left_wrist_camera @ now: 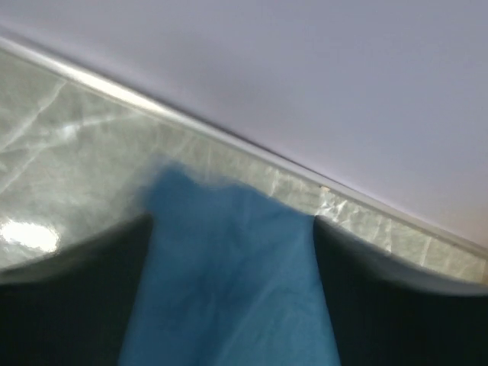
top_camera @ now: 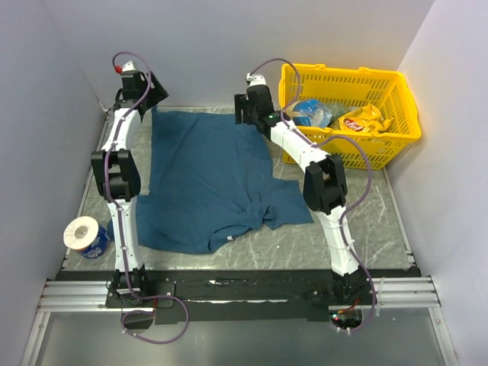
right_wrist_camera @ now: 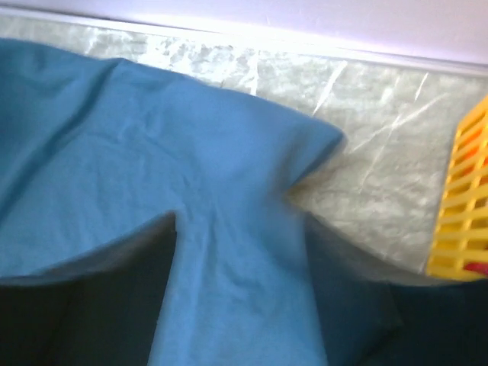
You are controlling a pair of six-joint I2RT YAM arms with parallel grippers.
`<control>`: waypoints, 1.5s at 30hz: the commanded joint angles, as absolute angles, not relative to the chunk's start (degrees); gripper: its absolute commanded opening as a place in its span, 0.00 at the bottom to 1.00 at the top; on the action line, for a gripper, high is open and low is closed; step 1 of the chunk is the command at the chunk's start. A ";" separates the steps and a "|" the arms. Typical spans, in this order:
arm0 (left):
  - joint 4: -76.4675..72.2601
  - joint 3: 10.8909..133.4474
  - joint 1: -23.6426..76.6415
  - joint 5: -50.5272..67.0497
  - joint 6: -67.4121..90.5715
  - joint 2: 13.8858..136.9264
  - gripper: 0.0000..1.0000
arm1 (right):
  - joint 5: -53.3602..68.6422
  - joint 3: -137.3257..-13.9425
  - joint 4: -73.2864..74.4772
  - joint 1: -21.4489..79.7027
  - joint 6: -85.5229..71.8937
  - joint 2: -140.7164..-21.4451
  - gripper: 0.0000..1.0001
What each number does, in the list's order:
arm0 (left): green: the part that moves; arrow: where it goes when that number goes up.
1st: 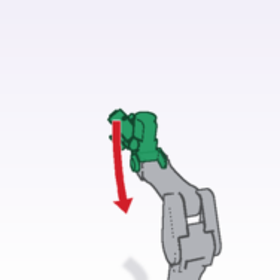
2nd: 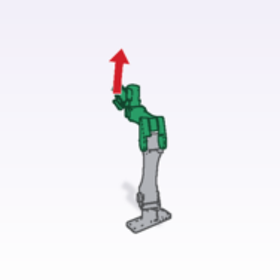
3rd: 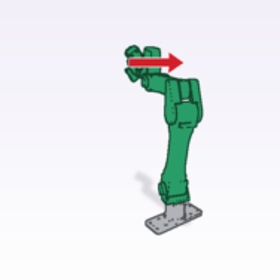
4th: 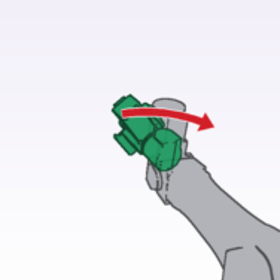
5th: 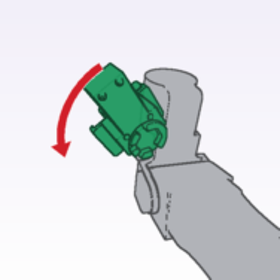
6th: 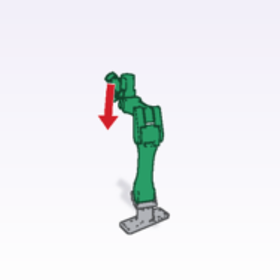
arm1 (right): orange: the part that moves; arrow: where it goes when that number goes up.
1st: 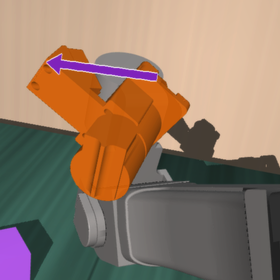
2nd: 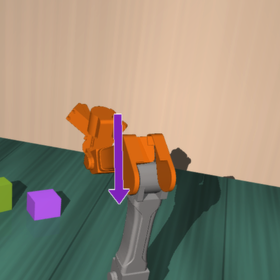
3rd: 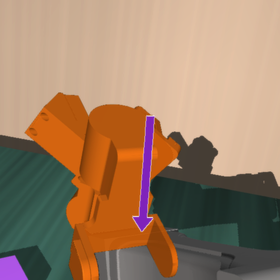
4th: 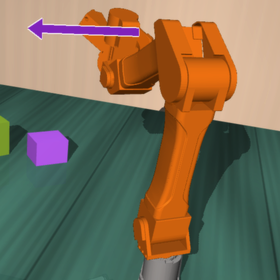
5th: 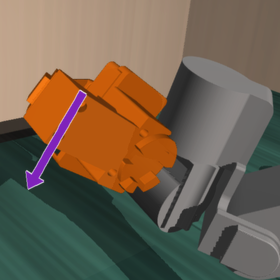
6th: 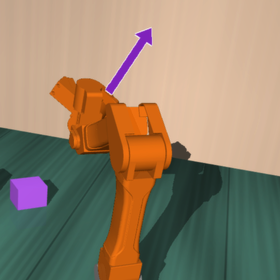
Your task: Pin the brooch onto the clothing
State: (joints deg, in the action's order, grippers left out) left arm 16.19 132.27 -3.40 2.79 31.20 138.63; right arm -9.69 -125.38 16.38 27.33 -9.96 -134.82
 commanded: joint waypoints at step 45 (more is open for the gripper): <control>29.97 48.96 54.05 -9.75 52.29 82.00 0.69 | 12.30 -49.92 21.54 45.53 -32.52 -83.57 0.68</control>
